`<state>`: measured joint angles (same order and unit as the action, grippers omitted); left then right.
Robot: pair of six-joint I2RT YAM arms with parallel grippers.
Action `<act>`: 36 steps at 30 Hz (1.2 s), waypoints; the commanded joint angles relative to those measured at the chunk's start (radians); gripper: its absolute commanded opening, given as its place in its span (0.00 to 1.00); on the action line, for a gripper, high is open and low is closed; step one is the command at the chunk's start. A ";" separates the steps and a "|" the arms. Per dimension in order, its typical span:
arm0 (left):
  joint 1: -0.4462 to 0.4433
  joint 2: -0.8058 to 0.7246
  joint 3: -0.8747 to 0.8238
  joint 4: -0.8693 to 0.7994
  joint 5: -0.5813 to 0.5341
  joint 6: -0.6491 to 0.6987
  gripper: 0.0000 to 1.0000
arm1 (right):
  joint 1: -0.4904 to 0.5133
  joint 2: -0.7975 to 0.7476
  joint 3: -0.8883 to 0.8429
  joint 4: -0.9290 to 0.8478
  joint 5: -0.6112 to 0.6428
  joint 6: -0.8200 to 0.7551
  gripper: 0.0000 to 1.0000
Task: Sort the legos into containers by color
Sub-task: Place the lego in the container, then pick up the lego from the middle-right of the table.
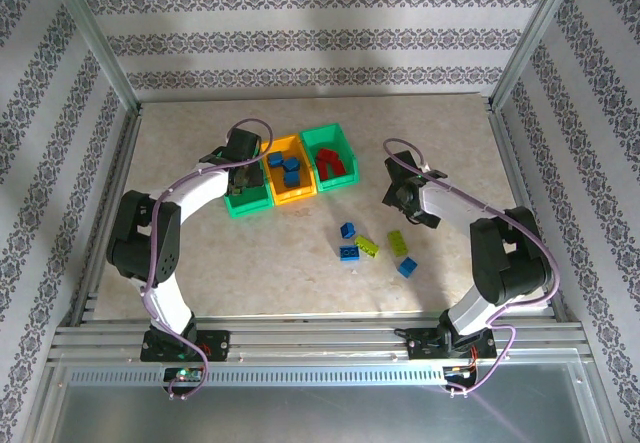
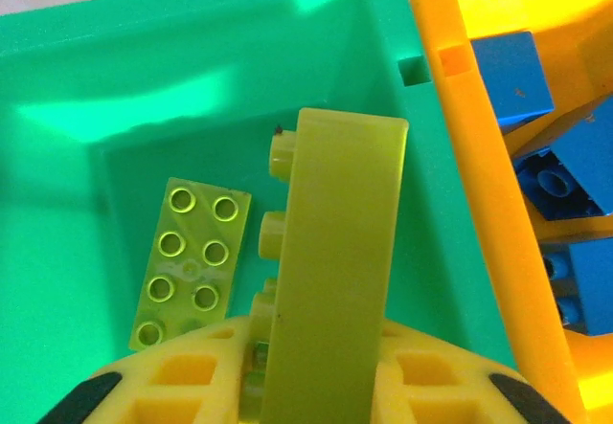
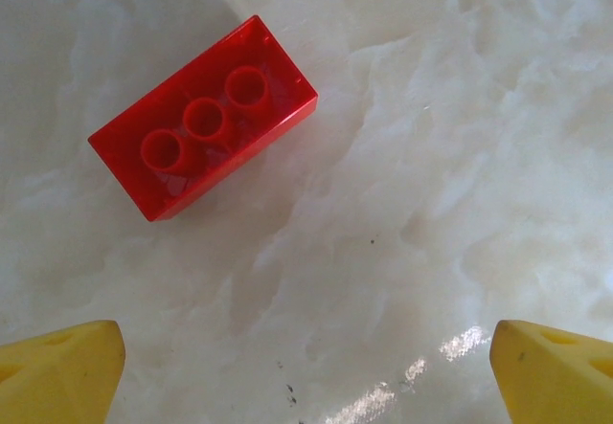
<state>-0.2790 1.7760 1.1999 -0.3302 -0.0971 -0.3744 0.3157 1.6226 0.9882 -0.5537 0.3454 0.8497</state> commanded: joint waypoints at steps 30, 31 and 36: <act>0.012 -0.366 -0.172 -0.032 -0.013 0.023 1.00 | -0.056 0.168 0.134 0.084 -0.050 0.054 0.91; 0.012 -0.383 -0.182 -0.037 -0.019 0.023 1.00 | -0.059 0.174 0.137 0.092 -0.059 0.056 0.91; 0.011 -0.463 -0.226 -0.058 -0.035 0.025 1.00 | -0.070 0.218 0.166 0.121 -0.086 0.060 0.91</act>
<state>-0.2790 1.3582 0.9974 -0.3515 -0.1051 -0.3592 0.2569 1.8099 1.1217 -0.4515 0.2806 0.8925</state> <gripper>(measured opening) 0.994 0.911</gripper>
